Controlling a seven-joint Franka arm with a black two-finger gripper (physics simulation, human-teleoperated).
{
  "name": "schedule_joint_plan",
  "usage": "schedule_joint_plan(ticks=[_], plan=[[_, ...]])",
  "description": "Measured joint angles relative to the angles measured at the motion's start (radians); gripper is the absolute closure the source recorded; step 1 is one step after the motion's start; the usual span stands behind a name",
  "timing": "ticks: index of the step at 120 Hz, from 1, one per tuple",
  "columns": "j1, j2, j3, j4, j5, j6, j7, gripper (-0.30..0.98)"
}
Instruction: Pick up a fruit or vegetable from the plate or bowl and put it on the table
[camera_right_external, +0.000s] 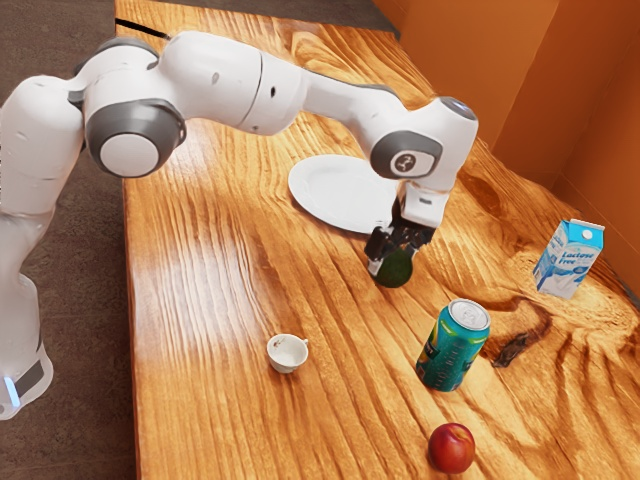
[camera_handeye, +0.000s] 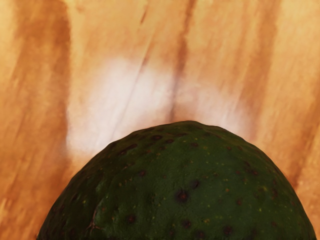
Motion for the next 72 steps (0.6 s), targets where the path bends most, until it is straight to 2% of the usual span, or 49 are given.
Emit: schedule_joint_plan(ticks=[52, 72], plan=[[0.015, 0.01, -0.027, 0.022, 0.003, -0.012, -0.003, 0.08], [0.018, -0.036, -0.016, 0.091, 0.01, -0.057, -0.004, 0.08]])
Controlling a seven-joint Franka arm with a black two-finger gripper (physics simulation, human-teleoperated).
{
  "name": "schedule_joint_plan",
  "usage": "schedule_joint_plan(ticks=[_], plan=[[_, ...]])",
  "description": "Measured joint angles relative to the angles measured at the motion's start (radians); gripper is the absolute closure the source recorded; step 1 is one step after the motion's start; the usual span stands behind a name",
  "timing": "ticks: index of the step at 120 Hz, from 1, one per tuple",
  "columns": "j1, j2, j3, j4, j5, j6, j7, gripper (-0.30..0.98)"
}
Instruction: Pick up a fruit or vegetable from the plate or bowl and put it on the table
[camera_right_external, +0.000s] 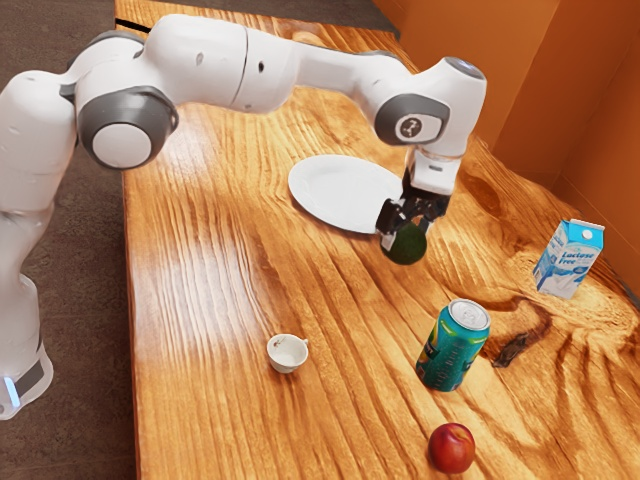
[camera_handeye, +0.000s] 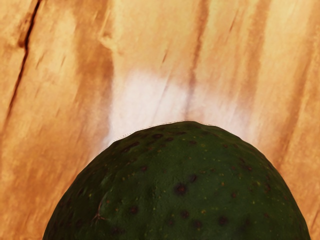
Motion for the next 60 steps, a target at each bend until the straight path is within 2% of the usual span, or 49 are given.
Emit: schedule_joint_plan(ticks=[20, 60], plan=[[0.0, 0.015, -0.007, 0.005, 0.0, -0.03, -0.001, 0.08], [0.007, 0.03, -0.009, 0.004, 0.002, -0.052, -0.002, 0.01]])
